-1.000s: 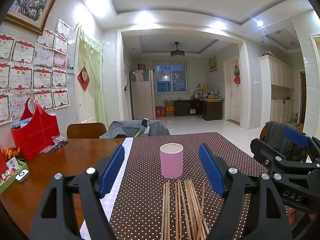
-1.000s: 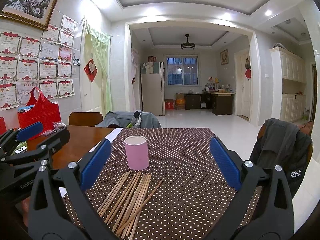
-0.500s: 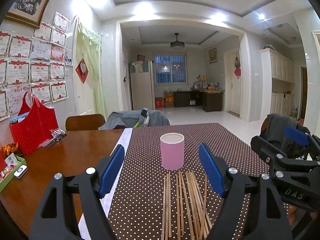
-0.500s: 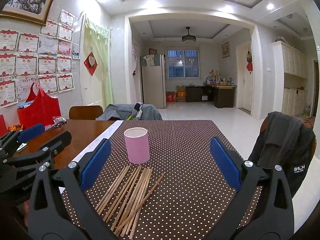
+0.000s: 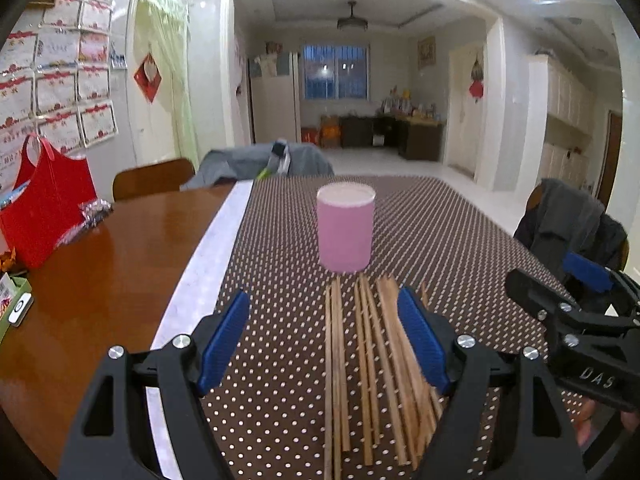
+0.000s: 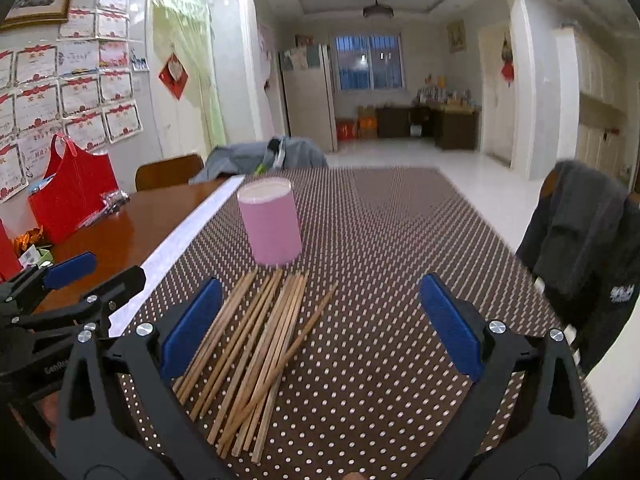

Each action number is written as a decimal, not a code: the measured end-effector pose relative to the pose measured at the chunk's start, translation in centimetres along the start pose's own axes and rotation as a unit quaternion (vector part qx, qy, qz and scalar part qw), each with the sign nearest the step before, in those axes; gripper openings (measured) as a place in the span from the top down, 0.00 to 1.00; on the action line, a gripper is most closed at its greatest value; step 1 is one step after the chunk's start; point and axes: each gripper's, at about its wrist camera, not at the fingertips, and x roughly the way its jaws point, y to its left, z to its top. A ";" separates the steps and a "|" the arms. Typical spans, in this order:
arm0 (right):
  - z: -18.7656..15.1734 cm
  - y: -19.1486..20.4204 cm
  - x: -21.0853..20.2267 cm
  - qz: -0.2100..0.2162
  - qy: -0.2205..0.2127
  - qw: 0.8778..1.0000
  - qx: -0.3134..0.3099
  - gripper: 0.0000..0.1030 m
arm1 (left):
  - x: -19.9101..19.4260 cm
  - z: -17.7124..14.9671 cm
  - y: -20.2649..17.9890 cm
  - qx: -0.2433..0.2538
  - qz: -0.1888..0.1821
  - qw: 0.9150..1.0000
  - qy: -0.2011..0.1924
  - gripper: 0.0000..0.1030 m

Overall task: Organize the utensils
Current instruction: 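Lower the right tool onto a wooden chopstick and close it while the left tool grasps another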

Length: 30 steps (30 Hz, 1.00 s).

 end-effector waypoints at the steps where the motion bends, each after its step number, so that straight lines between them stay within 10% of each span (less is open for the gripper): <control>1: -0.2 -0.3 0.6 0.000 0.015 1.000 0.009 0.06 | 0.5 -0.1 0.1 0.000 0.000 1.000 0.007 0.27; 13: -3.5 -2.7 6.5 -0.020 0.146 0.988 0.039 0.06 | 8.8 -2.7 4.5 -0.027 -0.011 0.986 0.166 0.27; 30: -2.9 -2.9 11.5 -0.030 0.173 0.984 0.036 0.06 | 14.0 -3.0 2.5 0.034 -0.005 0.976 0.215 0.27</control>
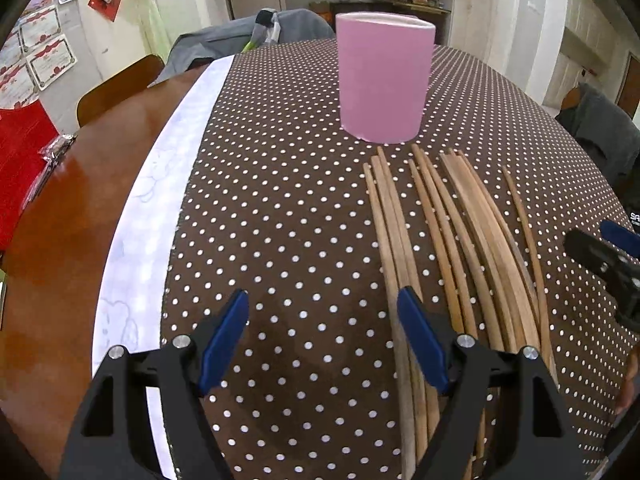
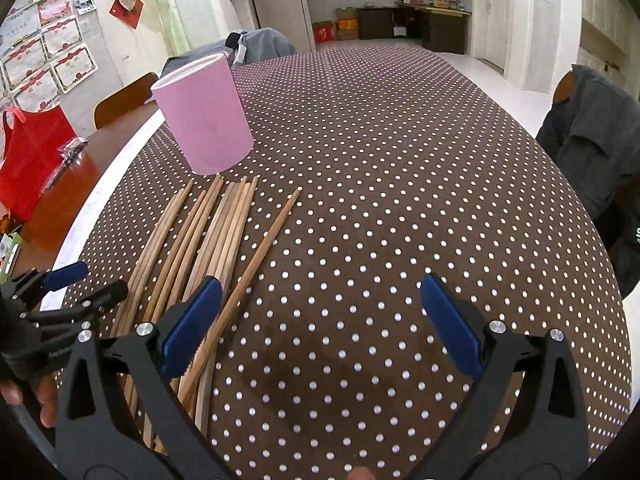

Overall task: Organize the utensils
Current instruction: 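Lower the right tool onto a wooden chopstick and close it while the left tool grasps another, then lift both chopsticks upright into the pink cup while the left tool opens to release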

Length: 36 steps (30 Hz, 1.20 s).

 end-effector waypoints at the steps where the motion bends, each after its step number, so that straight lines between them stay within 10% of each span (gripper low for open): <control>1: 0.1 0.1 0.1 0.000 -0.001 1.000 0.000 0.06 | 0.0 0.0 -0.1 0.001 0.000 1.000 0.001 0.27; 20: 2.0 1.5 5.1 -0.031 0.063 0.995 -0.077 0.19 | 1.7 1.3 -0.5 -0.010 0.024 0.999 0.021 0.27; 24: 2.7 0.7 4.9 -0.012 0.082 0.992 -0.093 0.30 | 2.1 1.9 0.0 -0.026 -0.015 0.999 0.033 0.43; 29: 4.4 -0.8 4.9 0.008 0.111 0.989 -0.099 0.72 | 2.8 3.2 0.0 -0.021 -0.018 0.999 0.042 0.62; 36: 5.5 -3.4 4.3 0.050 0.141 0.986 -0.080 0.85 | 3.5 4.8 -0.3 -0.022 -0.016 0.998 0.051 0.93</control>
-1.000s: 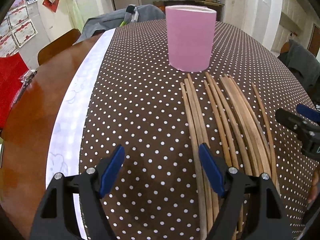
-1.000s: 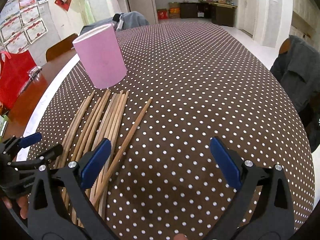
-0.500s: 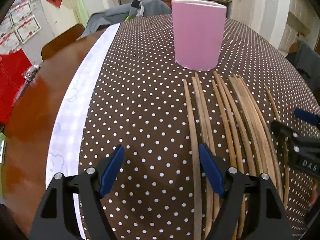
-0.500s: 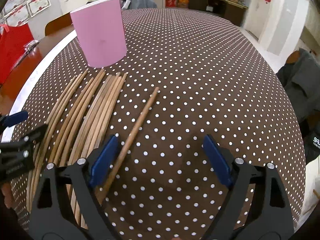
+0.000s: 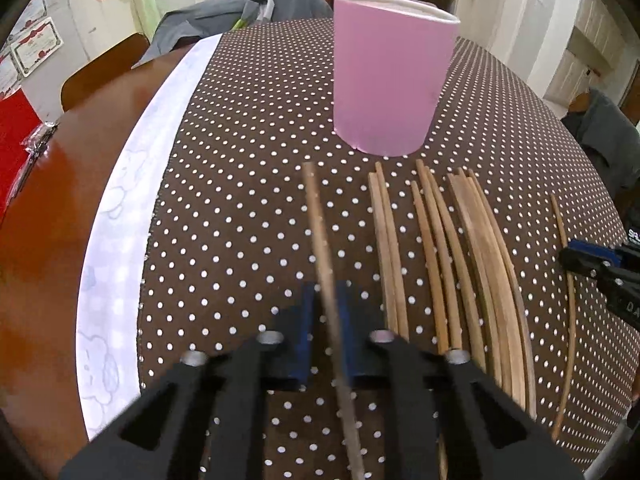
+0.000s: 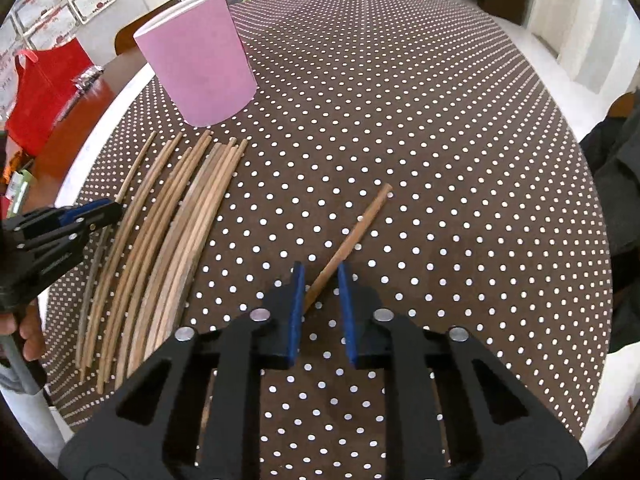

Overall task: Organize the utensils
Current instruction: 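Lift both chopsticks upright into the pink cup while the left tool opens to release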

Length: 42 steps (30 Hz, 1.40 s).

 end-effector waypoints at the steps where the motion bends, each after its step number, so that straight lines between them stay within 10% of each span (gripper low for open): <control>1: 0.1 -0.2 -0.1 0.005 0.000 1.000 0.001 0.87 | 0.0 0.1 0.0 -0.003 -0.001 1.000 0.000 0.94; 17: 0.7 1.1 -1.3 0.063 -0.048 0.997 0.004 0.94 | -5.2 0.3 0.3 -0.030 -0.056 0.991 -0.115 0.94; 27: 1.6 0.6 -6.8 0.123 -0.138 0.983 0.008 0.94 | -9.9 1.7 -1.1 -0.016 -0.113 0.966 -0.233 0.94; 42: 3.5 1.4 -9.7 0.159 -0.200 0.967 -0.001 0.94 | -11.5 2.7 -2.4 -0.004 -0.153 0.943 -0.296 0.94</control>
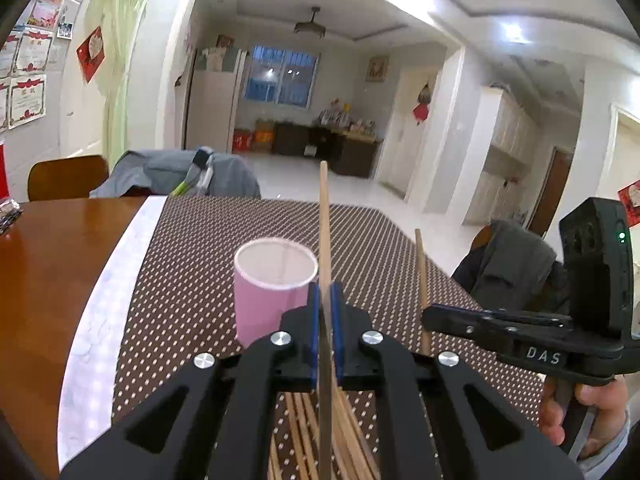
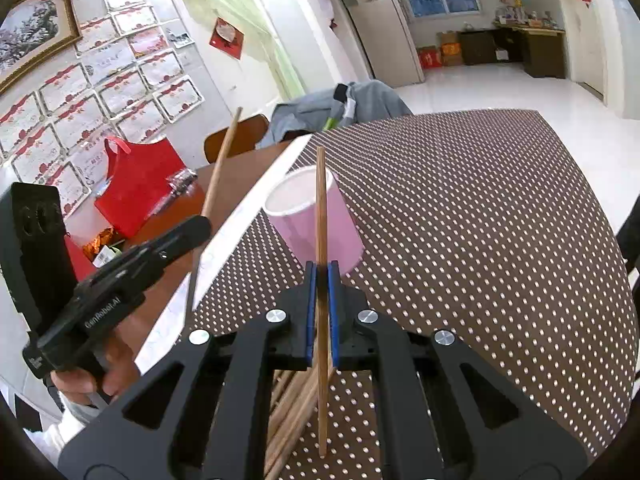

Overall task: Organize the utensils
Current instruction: 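Lift both chopsticks upright into the pink cup while the left tool opens to release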

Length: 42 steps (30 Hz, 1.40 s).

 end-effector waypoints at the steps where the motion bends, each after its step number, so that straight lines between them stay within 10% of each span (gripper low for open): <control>1: 0.2 0.4 0.1 0.002 -0.003 1.000 -0.002 0.94 | 0.0 0.2 -0.1 0.002 -0.002 1.000 -0.010 0.94; 29: 13.7 6.2 1.4 0.010 -0.132 0.989 -0.071 0.94 | 2.8 8.4 1.6 -0.001 0.023 0.966 -0.259 0.94; 42: 13.9 4.8 4.3 0.001 -0.122 0.990 -0.068 0.94 | 6.4 7.9 3.9 -0.022 0.060 0.957 -0.284 0.94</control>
